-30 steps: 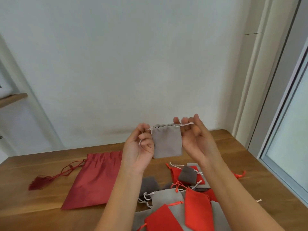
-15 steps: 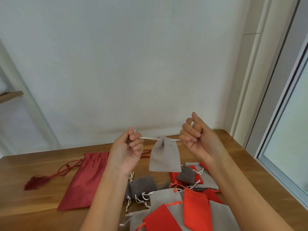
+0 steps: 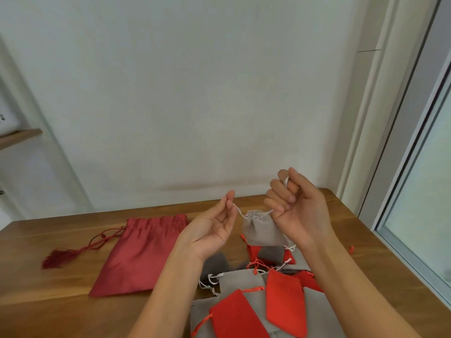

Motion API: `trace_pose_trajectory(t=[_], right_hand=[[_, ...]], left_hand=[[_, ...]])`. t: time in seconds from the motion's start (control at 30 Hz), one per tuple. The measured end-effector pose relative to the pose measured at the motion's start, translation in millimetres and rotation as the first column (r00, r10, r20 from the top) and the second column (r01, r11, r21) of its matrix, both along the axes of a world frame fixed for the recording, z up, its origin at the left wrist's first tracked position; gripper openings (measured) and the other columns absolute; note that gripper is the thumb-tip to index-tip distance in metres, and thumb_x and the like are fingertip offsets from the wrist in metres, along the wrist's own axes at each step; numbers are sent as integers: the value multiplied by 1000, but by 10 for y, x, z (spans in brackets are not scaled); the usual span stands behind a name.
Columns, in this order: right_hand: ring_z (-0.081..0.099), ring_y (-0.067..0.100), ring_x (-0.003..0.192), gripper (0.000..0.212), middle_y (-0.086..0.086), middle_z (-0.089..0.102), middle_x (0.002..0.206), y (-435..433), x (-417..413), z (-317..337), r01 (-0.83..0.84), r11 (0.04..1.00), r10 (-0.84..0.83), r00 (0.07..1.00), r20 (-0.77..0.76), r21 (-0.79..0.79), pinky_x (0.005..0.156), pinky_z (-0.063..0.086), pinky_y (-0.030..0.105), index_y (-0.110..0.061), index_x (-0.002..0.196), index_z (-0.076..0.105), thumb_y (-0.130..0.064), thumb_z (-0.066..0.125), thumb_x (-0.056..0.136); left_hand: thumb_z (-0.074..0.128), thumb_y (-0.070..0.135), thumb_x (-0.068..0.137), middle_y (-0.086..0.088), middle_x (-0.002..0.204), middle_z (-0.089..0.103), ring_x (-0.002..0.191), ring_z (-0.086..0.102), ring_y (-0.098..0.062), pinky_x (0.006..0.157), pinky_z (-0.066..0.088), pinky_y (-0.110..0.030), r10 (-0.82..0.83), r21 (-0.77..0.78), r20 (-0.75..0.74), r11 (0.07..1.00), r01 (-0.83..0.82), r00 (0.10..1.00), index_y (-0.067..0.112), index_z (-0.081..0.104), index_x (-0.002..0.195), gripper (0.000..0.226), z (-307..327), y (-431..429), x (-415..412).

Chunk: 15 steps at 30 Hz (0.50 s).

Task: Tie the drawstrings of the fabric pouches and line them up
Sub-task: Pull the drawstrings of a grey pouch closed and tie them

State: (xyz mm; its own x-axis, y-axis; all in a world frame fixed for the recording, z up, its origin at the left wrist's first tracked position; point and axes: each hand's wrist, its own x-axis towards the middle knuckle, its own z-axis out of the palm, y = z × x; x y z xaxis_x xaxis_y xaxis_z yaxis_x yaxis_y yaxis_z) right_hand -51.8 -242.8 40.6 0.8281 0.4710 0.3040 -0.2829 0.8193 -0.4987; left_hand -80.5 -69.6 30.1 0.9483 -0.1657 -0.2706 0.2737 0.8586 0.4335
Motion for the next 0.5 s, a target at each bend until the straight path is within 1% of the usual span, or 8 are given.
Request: trace_pose_trajectory(t=[0.1,0.17,0.23,0.3,0.33,0.4,0.43,0.5], right_hand=[[24,10,49,34,-2,27,56,-77,50,-114,-230,971,225,972,74,69,48,28,23,-12,68,48,-23,46,101],[27,11,51,37,0,30,59,-88,90,-180,-301,951,295,952,82,71,51,26,24,-10,74,49,-25,36,105],[27,12,53,36,1,31,61,-78,118,-231,-326,945,323,943,84,36,52,25,25,-8,77,50,-25,33,105],[27,12,54,33,2,31,63,-71,129,-259,-323,946,324,941,101,-23,51,25,25,-8,79,49,-23,35,105],[27,12,54,30,2,32,63,-67,119,-256,-308,950,312,943,111,-57,50,25,24,-8,79,48,-21,38,104],[31,13,56,26,2,38,63,-54,87,-247,-234,966,247,960,129,-113,51,31,22,-10,76,48,-20,47,100],[37,14,60,26,3,44,65,-51,69,-236,-165,976,185,972,143,-142,57,37,23,-11,73,48,-20,52,97],[50,19,72,27,7,57,77,-46,31,-196,2,971,47,978,202,-239,69,47,28,-13,69,49,-24,54,94]], left_hand=[[63,11,73,2,80,72,74,67,-12,75,55,-30,-33,136,37,990,27,999,11,77,81,16,12,-33,1],[62,13,75,2,74,70,80,70,-14,80,56,-36,-23,160,75,987,11,997,12,78,76,16,28,-45,0],[56,8,79,0,60,62,57,67,-10,64,61,-32,-20,112,111,994,8,994,7,73,81,18,55,-49,-13],[52,7,85,3,48,47,37,49,-4,45,54,-22,-87,196,128,979,61,988,4,64,89,13,85,-55,-41],[54,9,85,4,47,42,34,42,-3,40,49,-18,-140,301,131,949,95,981,4,62,91,12,84,-59,-52],[57,13,86,4,47,40,35,34,-1,36,39,-14,-236,558,131,820,125,963,1,66,93,16,43,-66,-63],[56,12,89,4,48,40,36,31,-1,37,35,-13,-274,669,133,734,118,952,0,68,95,18,27,-71,-69],[56,10,93,1,50,43,38,28,-3,39,31,-14,-350,799,131,591,110,928,1,72,92,19,2,-86,-84]])
